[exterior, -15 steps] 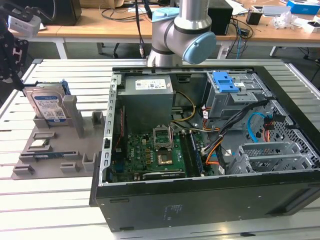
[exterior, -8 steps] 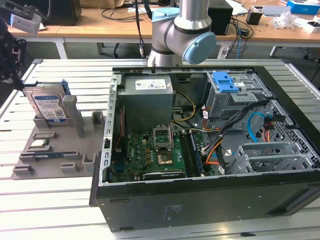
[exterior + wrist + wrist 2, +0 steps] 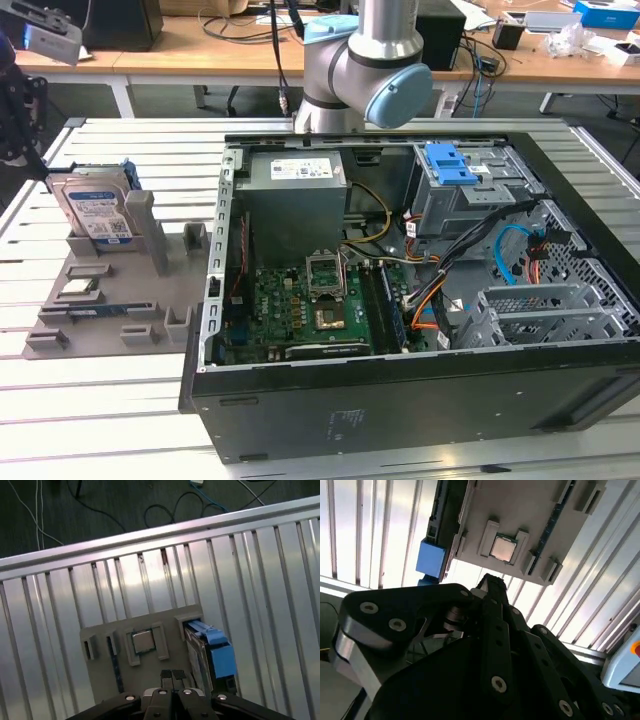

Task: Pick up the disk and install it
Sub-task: 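Pick up the disk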

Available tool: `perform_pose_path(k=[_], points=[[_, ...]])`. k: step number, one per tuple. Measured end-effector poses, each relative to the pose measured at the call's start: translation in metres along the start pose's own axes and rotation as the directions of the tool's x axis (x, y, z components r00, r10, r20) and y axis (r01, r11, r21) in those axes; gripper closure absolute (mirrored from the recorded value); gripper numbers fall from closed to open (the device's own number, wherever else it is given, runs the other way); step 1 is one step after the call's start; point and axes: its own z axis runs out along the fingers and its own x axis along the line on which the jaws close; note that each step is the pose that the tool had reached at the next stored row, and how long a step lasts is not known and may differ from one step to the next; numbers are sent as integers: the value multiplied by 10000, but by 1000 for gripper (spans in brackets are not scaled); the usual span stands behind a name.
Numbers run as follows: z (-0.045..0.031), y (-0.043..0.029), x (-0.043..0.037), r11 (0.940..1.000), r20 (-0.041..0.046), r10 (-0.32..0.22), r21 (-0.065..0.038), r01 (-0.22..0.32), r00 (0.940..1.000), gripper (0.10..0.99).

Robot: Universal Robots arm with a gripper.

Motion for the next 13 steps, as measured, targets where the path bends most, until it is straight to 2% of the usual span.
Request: perform_pose_path(k=[3,6,11,13], points=[[0,0,0,9984,-10,-562,-1,562,9984,980],[0,0,0,9941,-13,-1085,-3,1085,9941,980],[0,0,0,9936,-15,-1133,-3,1133,9936,973],[0,0,0,9934,-16,-1146,-3,1146,9934,855]])
